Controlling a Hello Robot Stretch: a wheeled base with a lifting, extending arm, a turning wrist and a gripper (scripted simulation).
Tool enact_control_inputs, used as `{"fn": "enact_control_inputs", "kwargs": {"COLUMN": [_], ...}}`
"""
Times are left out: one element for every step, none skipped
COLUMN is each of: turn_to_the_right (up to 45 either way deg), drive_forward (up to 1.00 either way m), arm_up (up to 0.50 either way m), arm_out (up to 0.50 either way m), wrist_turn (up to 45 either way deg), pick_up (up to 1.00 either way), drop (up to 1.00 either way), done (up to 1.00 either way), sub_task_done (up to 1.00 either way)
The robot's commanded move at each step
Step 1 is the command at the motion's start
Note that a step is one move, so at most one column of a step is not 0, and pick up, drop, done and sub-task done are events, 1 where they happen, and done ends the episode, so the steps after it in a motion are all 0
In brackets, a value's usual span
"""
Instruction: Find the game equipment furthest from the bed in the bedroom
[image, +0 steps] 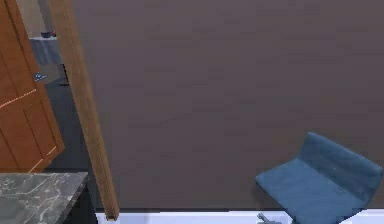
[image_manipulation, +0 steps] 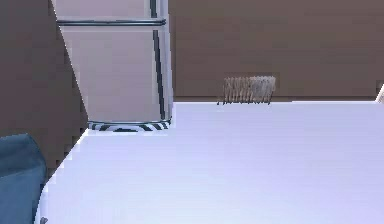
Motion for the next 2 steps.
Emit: {"fn": "enact_control_inputs", "kwargs": {"turn_to_the_right": [-3.0,0.0], "drive_forward": [0.0,0.95], "arm_up": [0.0,0.0], "arm_out": [0.0,0.0], "wrist_turn": [0.0,0.0], "pick_up": [0.0,0.0], "drop": [0.0,0.0], "done": [0.0,0.0], "sub_task_done": [0.0,0.0]}}
